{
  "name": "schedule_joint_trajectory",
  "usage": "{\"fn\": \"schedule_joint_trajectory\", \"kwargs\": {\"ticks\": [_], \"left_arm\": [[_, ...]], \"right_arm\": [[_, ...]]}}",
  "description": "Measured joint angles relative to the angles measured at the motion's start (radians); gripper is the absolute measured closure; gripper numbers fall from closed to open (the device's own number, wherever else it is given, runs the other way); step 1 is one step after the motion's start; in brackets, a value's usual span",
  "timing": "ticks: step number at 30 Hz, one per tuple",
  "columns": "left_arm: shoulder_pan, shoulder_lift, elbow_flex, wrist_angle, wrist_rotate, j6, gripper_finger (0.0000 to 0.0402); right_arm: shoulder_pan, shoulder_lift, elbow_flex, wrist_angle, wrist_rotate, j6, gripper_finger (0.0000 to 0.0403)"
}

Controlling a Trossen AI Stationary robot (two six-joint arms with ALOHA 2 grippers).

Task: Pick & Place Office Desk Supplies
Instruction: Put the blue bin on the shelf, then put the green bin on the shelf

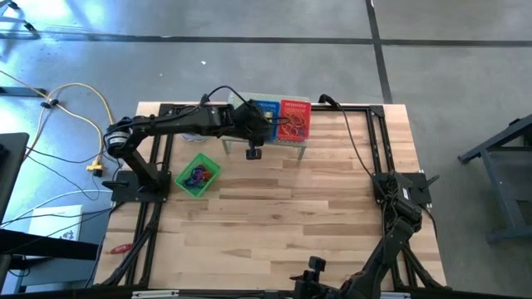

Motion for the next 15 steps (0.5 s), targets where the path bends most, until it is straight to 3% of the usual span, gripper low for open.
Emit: {"fn": "schedule_joint_trajectory", "kwargs": {"ticks": [7,12,15], "left_arm": [[-0.083,-0.033,0.000,-0.004,-0.245,-0.009,0.0290],[-0.178,-0.085,0.000,-0.014,-0.264,-0.014,0.0290],[-0.256,-0.143,0.000,-0.064,-0.280,-0.107,0.0290]], "right_arm": [[0.000,0.000,0.000,-0.001,0.000,-0.008,0.0254],[0.000,0.000,0.000,0.001,0.000,-0.054,0.0254],[0.000,0.000,0.000,0.002,0.000,-0.079,0.0254]]}}
